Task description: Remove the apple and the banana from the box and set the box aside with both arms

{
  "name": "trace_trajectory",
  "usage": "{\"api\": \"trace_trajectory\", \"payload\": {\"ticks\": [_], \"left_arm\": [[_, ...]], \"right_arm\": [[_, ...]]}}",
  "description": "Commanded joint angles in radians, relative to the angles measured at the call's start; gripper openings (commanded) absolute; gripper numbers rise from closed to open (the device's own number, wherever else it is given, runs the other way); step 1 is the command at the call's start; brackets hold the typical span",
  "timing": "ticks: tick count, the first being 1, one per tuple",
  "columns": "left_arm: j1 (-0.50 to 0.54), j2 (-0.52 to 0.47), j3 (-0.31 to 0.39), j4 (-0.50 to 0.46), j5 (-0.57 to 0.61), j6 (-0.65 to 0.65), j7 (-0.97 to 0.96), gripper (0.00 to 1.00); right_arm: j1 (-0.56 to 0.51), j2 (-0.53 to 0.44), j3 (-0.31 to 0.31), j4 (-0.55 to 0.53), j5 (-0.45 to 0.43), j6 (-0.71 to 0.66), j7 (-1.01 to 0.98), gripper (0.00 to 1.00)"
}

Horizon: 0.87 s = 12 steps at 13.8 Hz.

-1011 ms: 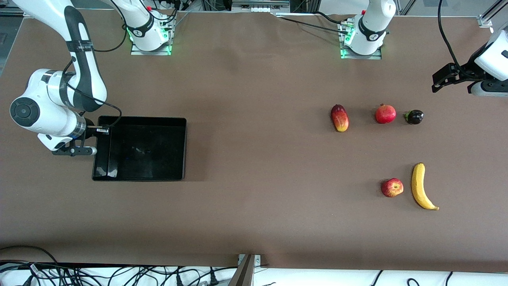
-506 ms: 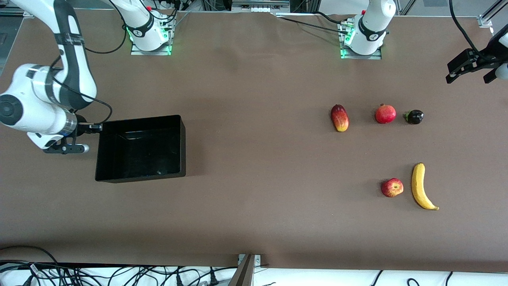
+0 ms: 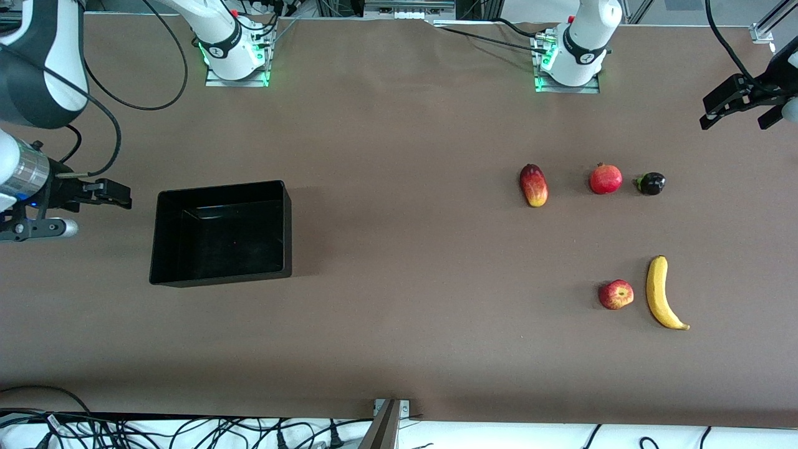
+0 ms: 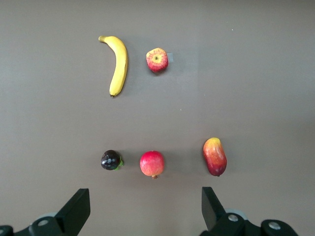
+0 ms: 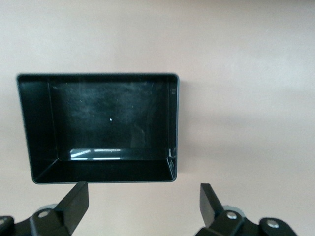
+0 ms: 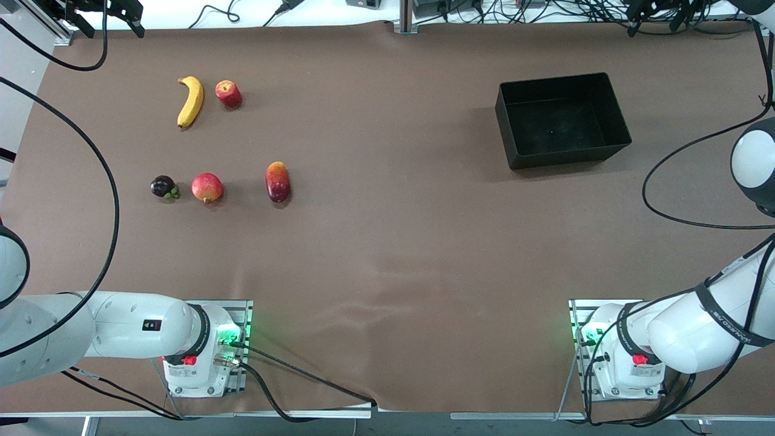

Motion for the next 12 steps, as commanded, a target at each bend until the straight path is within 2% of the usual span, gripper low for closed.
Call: {"api": "trace_trajectory", "payload": {"ticks": [1,3,4,5,6,7,8,10,12], "left_arm": [[-0.01,0.011,0.013,0.019,-0.024,-0.02,-0.006,1.0],[-0.007,0.011,0.012,0.019,-0.024,-0.025,-0.006,1.0],[-0.006,0.011,0.012,0.019,-0.024,-0.026,-0.008,1.0],[-0.004,0.011,0.012,0.021,-0.024,-0.026,-0.008,1.0],[-0.004,0.011,0.012,0.021,-0.024,-0.026,-0.008,1.0],[-0.004,0.011,0.012,0.021,-0.024,-0.026,-0.008,1.0],[-0.003,0.013,0.012,0.021,-0.024,-0.026,-0.008,1.0],[-0.003,0.016,0.012,0.021,-0.024,-0.026,-0.009,1.0],[-0.003,0.019,0.012,0.032,-0.024,-0.034,-0.009,1.0]], "right_arm": [[-0.015,0.018,-0.021,0.1,0.003,-0.044,-0.022,1.0],[-0.027,-0.007,0.003,0.086,0.006,-0.059,-0.022,1.0],[-0.062,-0.023,0.07,0.077,0.005,-0.087,-0.013,1.0],[-0.181,-0.053,0.203,0.047,-0.005,-0.075,-0.005,1.0],[-0.264,-0.083,0.31,0.004,-0.049,-0.038,0.002,1.0],[-0.306,-0.125,0.365,-0.065,-0.081,0.003,0.007,1.0],[-0.332,-0.184,0.387,-0.149,-0.092,0.06,0.019,1.0],[-0.355,-0.26,0.393,-0.283,-0.091,0.141,0.047,1.0],[-0.361,-0.273,0.393,-0.319,-0.091,0.137,0.047,1.0]]}}
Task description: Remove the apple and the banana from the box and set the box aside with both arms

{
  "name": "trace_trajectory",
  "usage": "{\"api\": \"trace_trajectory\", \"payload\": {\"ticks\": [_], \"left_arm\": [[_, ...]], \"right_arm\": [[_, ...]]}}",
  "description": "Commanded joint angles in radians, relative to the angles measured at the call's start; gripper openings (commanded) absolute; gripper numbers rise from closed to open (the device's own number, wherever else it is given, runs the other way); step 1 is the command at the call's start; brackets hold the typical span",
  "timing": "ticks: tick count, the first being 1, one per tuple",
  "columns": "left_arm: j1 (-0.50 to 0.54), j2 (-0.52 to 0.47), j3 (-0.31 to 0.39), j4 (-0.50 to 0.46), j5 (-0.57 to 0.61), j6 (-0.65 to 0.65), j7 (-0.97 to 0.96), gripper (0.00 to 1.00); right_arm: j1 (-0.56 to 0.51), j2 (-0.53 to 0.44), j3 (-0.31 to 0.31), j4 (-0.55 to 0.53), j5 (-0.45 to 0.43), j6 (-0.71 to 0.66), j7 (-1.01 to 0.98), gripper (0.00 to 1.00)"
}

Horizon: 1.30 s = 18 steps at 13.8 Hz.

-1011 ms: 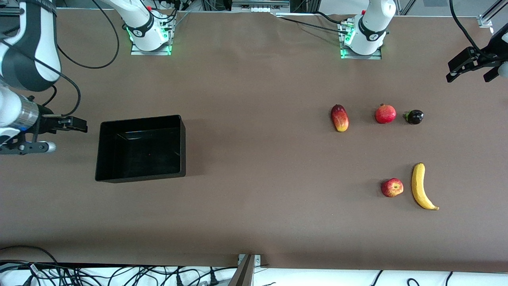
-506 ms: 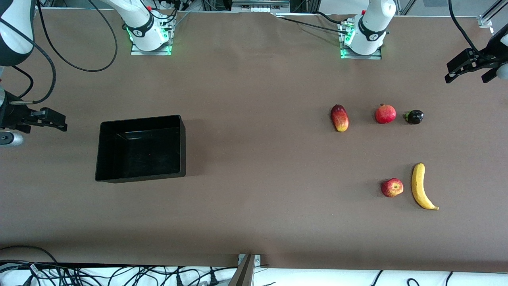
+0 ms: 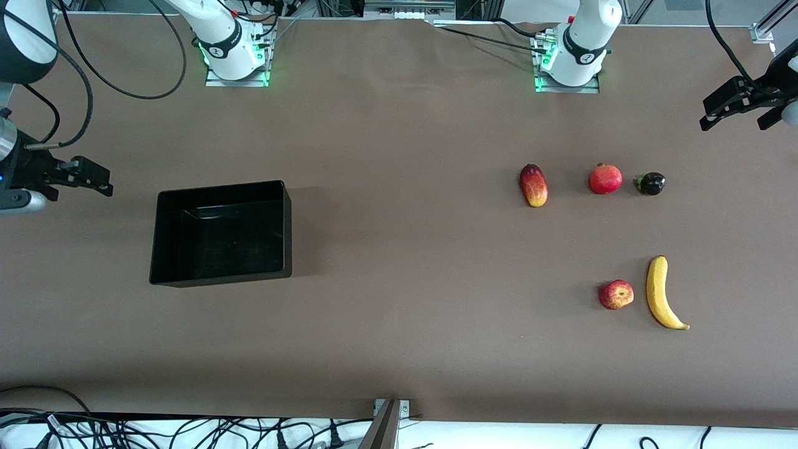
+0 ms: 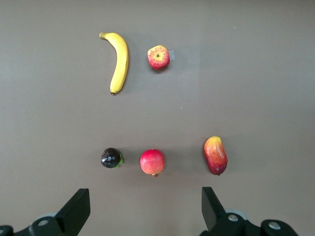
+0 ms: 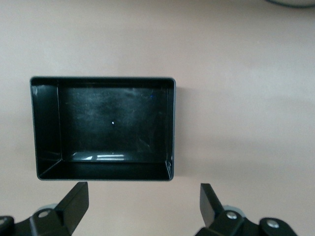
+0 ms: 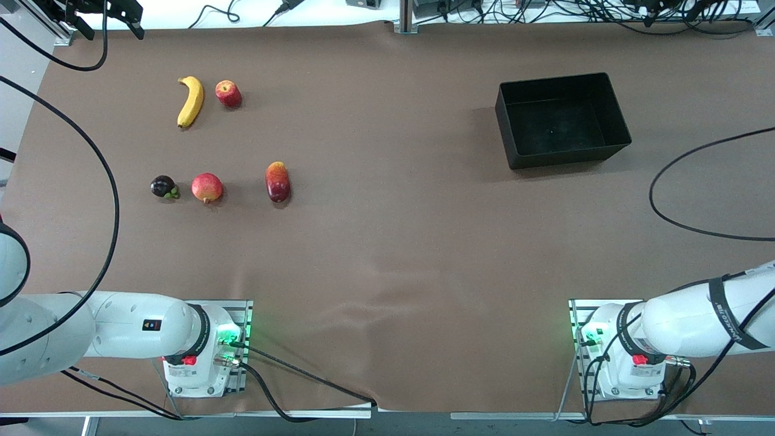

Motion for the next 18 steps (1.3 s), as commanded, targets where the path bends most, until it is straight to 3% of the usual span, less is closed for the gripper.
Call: {"api": "trace_trajectory", "payload": {"ticks": [1,4,12,18], "left_arm": [[-0.003,0.015,0.007,0.032,-0.024,-0.031,-0.007,1.0],[-0.003,0.018,0.007,0.041,-0.024,-0.031,-0.011,1.0],[-0.003,0.035,0.005,0.05,-0.024,-0.043,-0.025,1.0],[-0.005,0.068,0.001,0.094,-0.024,-0.073,-0.025,1.0]], "right_arm": [[-0.039,-0.079,0.033,-0.128,-0.016,0.039,0.033,1.0],[-0.124,-0.084,0.115,-0.112,-0.005,0.039,0.027,1.0],[-0.124,-0.07,0.109,0.003,-0.002,-0.068,0.016,1.0],[-0.124,-0.067,0.088,0.015,-0.002,-0.079,0.018,1.0]]}}
